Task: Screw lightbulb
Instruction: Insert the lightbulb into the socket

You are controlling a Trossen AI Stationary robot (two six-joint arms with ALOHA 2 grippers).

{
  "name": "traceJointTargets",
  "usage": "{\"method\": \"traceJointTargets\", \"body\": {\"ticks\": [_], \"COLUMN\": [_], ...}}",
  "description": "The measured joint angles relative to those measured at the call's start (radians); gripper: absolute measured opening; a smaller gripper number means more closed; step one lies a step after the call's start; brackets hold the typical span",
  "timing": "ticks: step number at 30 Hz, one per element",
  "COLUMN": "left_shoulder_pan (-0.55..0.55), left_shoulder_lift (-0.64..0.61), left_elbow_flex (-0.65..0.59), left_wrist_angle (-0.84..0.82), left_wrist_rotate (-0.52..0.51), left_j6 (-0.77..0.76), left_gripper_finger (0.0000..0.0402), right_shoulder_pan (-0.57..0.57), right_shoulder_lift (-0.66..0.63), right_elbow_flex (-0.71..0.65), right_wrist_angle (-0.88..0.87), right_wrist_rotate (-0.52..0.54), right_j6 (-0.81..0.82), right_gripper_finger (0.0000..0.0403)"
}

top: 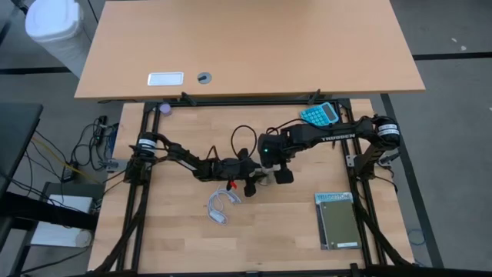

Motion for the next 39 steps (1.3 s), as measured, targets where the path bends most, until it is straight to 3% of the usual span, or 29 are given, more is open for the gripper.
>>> {"method": "traceJointTargets", "body": {"ticks": [7,13,19,23,32,39], "left_shoulder_pan": [0.0,0.0,0.0,0.0,0.0,0.0], "left_shoulder_lift": [0.0,0.0,0.0,0.0,0.0,0.0], "left_elbow_flex": [0.0,0.0,0.0,-0.001,-0.002,-0.002], "left_wrist_angle": [-0.001,0.0,-0.002,-0.002,0.002,0.007], "left_wrist_rotate": [-0.001,-0.001,-0.001,0.0,0.013,0.037], "left_j6": [-0.004,0.008,0.0,-0.001,-0.003,-0.003], "left_gripper_finger": [0.0174,0.0174,0.0174,0.0174,0.0174,0.0174], "right_shoulder_pan": [0.0,-0.001,0.0,-0.001,-0.002,-0.011], "right_shoulder_lift": [-0.042,-0.108,-0.153,-0.246,-0.44,-0.404], "right_elbow_flex": [-0.029,-0.158,-0.269,-0.436,-0.841,-0.935], "right_wrist_angle": [-0.062,0.138,0.187,0.405,1.094,1.293], "right_wrist_rotate": [0.009,0.012,0.052,0.031,0.045,-0.026], "right_j6": [0.052,0.073,0.117,0.169,0.312,0.287], "right_gripper_finger": [0.0337,0.0336,0.0336,0.0336,0.0327,0.0327]}}
